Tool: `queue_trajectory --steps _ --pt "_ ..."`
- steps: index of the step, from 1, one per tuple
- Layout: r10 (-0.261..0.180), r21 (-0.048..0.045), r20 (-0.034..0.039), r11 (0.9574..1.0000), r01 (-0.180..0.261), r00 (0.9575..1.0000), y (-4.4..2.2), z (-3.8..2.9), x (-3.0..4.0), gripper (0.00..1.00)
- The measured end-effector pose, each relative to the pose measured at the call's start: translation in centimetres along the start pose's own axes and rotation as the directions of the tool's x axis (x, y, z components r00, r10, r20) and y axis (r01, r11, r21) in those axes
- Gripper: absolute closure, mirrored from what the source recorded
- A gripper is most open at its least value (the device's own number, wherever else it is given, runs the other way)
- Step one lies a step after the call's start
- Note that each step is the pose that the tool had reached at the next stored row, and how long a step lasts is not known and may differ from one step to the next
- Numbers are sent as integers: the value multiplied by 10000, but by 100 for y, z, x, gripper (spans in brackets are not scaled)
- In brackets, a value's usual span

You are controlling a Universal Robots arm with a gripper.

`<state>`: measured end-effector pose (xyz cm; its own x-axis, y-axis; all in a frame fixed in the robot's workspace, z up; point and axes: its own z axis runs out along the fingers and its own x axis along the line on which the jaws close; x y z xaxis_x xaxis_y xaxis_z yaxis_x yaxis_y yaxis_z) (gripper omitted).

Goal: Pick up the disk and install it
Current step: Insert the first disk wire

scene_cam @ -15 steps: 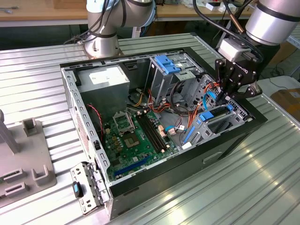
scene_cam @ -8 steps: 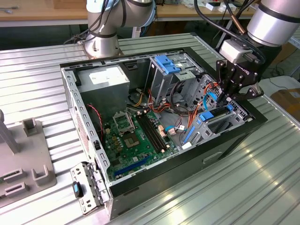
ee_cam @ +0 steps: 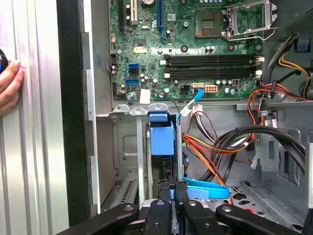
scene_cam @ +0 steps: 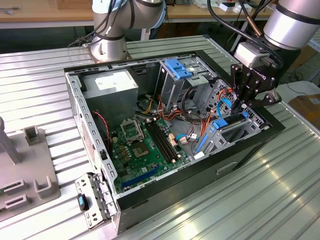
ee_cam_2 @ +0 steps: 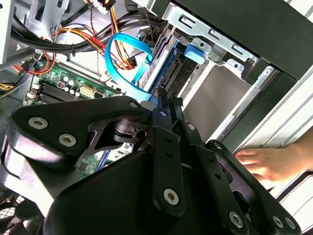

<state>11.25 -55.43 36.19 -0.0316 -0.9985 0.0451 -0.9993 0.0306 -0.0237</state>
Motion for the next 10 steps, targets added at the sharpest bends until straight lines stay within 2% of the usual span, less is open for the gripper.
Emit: queue_trajectory --steps 10 --pt "0 0 1 10000 0 10000 -2 3 62 84"
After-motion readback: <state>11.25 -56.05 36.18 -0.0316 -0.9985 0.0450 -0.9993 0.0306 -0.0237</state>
